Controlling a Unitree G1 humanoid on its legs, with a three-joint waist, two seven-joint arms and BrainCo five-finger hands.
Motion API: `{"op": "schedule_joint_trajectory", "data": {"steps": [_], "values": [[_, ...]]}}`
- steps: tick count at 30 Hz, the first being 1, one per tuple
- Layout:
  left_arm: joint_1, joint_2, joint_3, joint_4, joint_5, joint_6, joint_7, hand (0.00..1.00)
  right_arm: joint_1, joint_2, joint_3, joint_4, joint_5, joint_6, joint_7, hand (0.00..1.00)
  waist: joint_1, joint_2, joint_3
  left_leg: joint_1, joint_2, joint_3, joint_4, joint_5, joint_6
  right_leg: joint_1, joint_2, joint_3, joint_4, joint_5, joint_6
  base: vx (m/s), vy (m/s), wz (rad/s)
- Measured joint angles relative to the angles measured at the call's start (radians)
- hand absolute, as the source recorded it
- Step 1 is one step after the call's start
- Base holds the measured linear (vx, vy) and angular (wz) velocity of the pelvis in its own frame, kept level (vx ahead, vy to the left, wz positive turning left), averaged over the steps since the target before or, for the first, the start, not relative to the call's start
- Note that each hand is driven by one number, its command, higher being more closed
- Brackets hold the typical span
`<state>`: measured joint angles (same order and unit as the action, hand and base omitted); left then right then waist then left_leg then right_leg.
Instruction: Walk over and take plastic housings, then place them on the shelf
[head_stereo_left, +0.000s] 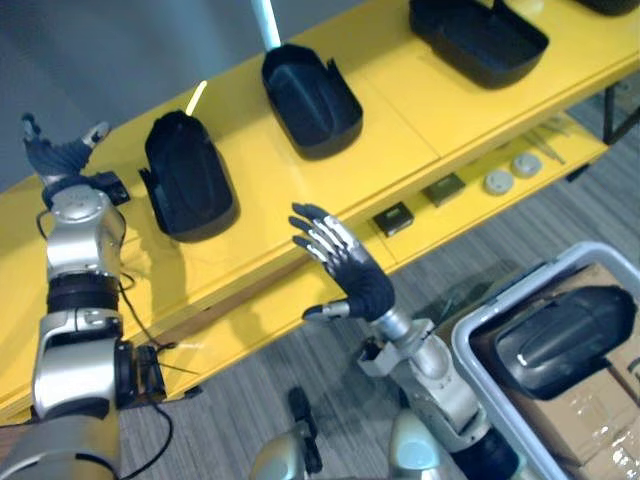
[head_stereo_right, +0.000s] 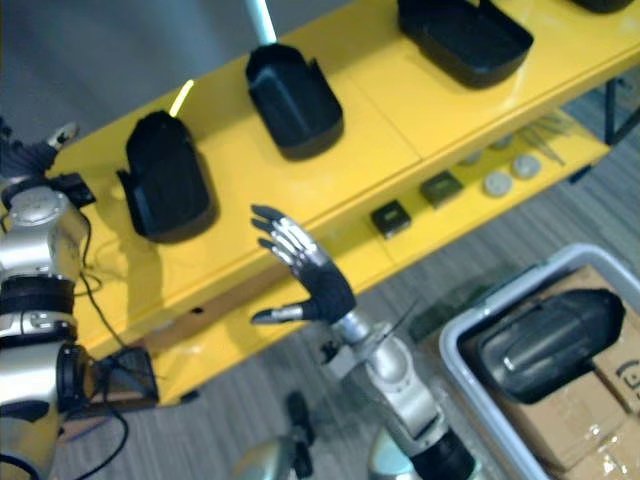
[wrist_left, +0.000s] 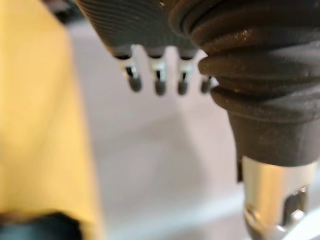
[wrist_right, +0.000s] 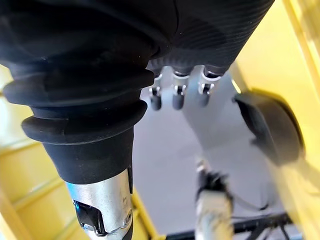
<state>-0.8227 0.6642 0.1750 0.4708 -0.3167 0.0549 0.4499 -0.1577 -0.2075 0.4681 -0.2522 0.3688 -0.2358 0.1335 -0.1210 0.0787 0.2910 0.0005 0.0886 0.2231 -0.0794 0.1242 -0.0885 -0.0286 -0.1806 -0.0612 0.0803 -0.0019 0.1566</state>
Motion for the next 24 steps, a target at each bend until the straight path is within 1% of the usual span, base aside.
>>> {"op": "schedule_joint_trajectory", "data": {"steps": [1,2,3,5,6,7,9,10,12,13,14,16,17,18,19,20,21,22,23,24], "values": [[0.031,-0.002,0.002,-0.064,0.000,-0.021,-0.003,0.00,0.002,0.000,-0.006,0.000,-0.001,0.000,0.001,0.00,0.000,-0.003,-0.010,0.005,0.000,0.000,0.000,-0.004,-0.001,0.010,0.000,-0.001,-0.008,0.001,0.001,0.03,0.012,0.00],[0.104,-0.013,0.005,-0.185,0.001,-0.057,-0.004,0.00,0.008,0.000,-0.016,0.000,-0.003,-0.002,0.005,0.00,-0.001,-0.006,-0.035,0.014,0.000,-0.003,0.000,-0.010,-0.002,0.028,0.000,-0.009,-0.026,0.006,0.002,0.04,0.008,0.05],[0.189,-0.043,0.020,-0.304,0.001,-0.088,-0.009,0.00,0.014,0.000,-0.028,0.003,-0.028,-0.005,0.011,0.00,-0.001,-0.004,-0.064,0.018,0.000,-0.008,0.000,-0.013,-0.003,0.044,0.000,-0.018,-0.042,0.009,0.003,0.03,0.007,0.12],[0.288,-0.099,0.054,-0.430,0.003,-0.125,-0.015,0.00,0.017,0.000,-0.037,0.011,-0.050,-0.008,0.012,0.00,0.000,-0.001,-0.090,0.020,0.000,-0.020,-0.001,-0.014,-0.004,0.059,0.001,-0.027,-0.054,0.011,0.004,0.03,-0.001,0.16],[0.472,-0.223,0.094,-0.628,0.019,-0.165,-0.012,0.00,0.019,0.003,-0.046,0.040,-0.074,-0.021,-0.006,0.00,0.022,0.001,-0.111,0.038,0.005,-0.027,-0.001,-0.020,-0.008,0.092,0.005,-0.045,-0.071,0.012,0.003,0.01,-0.007,0.16],[0.536,-0.267,0.095,-0.682,0.023,-0.174,-0.011,0.00,0.020,0.004,-0.047,0.052,-0.082,-0.023,-0.012,0.00,0.033,0.001,-0.120,0.039,0.007,-0.034,-0.001,-0.022,-0.010,0.099,0.008,-0.051,-0.078,0.013,0.001,-0.02,-0.009,0.21],[0.716,-0.398,0.089,-0.803,0.066,-0.197,-0.002,0.00,0.018,0.005,-0.056,0.082,-0.105,-0.024,-0.040,0.00,0.065,-0.003,-0.140,0.034,0.010,-0.061,-0.001,-0.022,-0.013,0.114,0.014,-0.077,-0.095,0.013,-0.002,-0.04,-0.014,0.34],[0.853,-0.494,0.085,-0.858,0.104,-0.212,0.007,0.00,0.017,0.012,-0.068,0.099,-0.111,-0.024,-0.062,0.00,0.098,-0.010,-0.144,0.032,0.012,-0.080,-0.002,-0.019,-0.018,0.127,0.017,-0.100,-0.105,0.007,-0.009,-0.06,-0.015,0.40],[0.967,-0.559,0.084,-0.881,0.137,-0.227,0.023,0.00,0.015,0.028,-0.080,0.120,-0.111,-0.023,-0.084,0.00,0.122,-0.023,-0.152,0.024,0.013,-0.107,-0.008,-0.019,-0.027,0.136,0.021,-0.126,-0.108,-0.001,-0.012,-0.07,-0.019,0.45],[1.038,-0.591,0.086,-0.899,0.139,-0.236,0.042,0.00,0.011,0.044,-0.088,0.128,-0.110,-0.022,-0.097,0.00,0.142,-0.036,-0.164,0.006,0.014,-0.131,-0.008,-0.012,-0.032,0.135,0.023,-0.153,-0.108,-0.003,-0.016,-0.05,-0.026,0.60],[1.088,-0.608,0.089,-0.906,0.140,-0.245,0.057,0.00,-0.012,0.057,-0.088,0.150,-0.111,-0.021,-0.111,1.00,0.162,-0.049,-0.172,-0.007,0.015,-0.148,-0.008,-0.006,-0.035,0.135,0.026,-0.171,-0.108,-0.004,-0.018,-0.03,-0.022,0.58],[1.137,-0.622,0.093,-0.905,0.139,-0.249,0.076,0.00,-0.044,0.074,-0.086,0.186,-0.109,-0.017,-0.117,1.00,0.177,-0.066,-0.182,-0.022,0.013,-0.170,-0.008,0.000,-0.036,0.135,0.027,-0.193,-0.107,-0.005,-0.020,-0.02,-0.011,0.36],[1.167,-0.641,0.110,-0.898,0.139,-0.250,0.090,0.00,-0.064,0.085,-0.083,0.211,-0.109,-0.008,-0.124,1.00,0.194,-0.077,-0.189,-0.028,0.011,-0.178,-0.008,0.003,-0.033,0.135,0.026,-0.202,-0.108,-0.005,-0.022,0.00,-0.001,0.29],[1.182,-0.652,0.128,-0.883,0.136,-0.262,0.092,0.00,-0.070,0.088,-0.082,0.231,-0.109,0.000,-0.136,1.00,0.201,-0.087,-0.195,-0.035,0.008,-0.188,-0.008,0.004,-0.033,0.135,0.025,-0.213,-0.108,-0.004,-0.024,0.01,0.000,0.24],[1.193,-0.661,0.153,-0.859,0.127,-0.283,0.091,0.00,-0.079,0.094,-0.077,0.266,-0.109,0.004,-0.144,1.00,0.221,-0.096,-0.198,-0.037,0.007,-0.191,-0.008,0.007,-0.031,0.135,0.024,-0.217,-0.107,-0.004,-0.025,0.02,0.002,0.17],[1.203,-0.668,0.172,-0.842,0.126,-0.306,0.088,0.00,-0.092,0.098,-0.065,0.304,-0.109,0.012,-0.155,1.00,0.226,-0.103,-0.200,-0.037,0.006,-0.192,-0.008,0.008,-0.029,0.136,0.024,-0.219,-0.107,-0.004,-0.026,0.02,0.000,0.10],[1.213,-0.675,0.183,-0.826,0.126,-0.330,0.086,0.00,-0.102,0.109,-0.061,0.360,-0.110,0.019,-0.166,1.00,0.233,-0.104,-0.201,-0.038,0.004,-0.197,-0.008,0.009,-0.028,0.138,0.022,-0.224,-0.105,-0.005,-0.026,0.01,-0.001,0.08],[1.215,-0.674,0.187,-0.820,0.125,-0.344,0.080,0.00,-0.105,0.113,-0.061,0.384,-0.110,0.019,-0.175,1.00,0.238,-0.109,-0.203,-0.038,0.003,-0.200,-0.008,0.009,-0.028,0.140,0.022,-0.228,-0.104,-0.005,-0.027,0.01,-0.006,0.17],[1.211,-0.674,0.185,-0.814,0.117,-0.377,0.054,0.00,-0.107,0.118,-0.062,0.430,-0.115,0.019,-0.195,1.00,0.244,-0.110,-0.202,-0.041,0.001,-0.214,-0.008,0.011,-0.028,0.146,0.022,-0.239,-0.104,-0.006,-0.027,0.00,-0.009,0.22],[1.206,-0.674,0.185,-0.809,0.117,-0.400,0.036,0.00,-0.113,0.122,-0.061,0.469,-0.130,0.019,-0.213,1.00,0.247,-0.109,-0.201,-0.042,0.001,-0.219,-0.008,0.014,-0.027,0.148,0.022,-0.246,-0.104,-0.009,-0.028,-0.01,-0.009,0.22]]}}
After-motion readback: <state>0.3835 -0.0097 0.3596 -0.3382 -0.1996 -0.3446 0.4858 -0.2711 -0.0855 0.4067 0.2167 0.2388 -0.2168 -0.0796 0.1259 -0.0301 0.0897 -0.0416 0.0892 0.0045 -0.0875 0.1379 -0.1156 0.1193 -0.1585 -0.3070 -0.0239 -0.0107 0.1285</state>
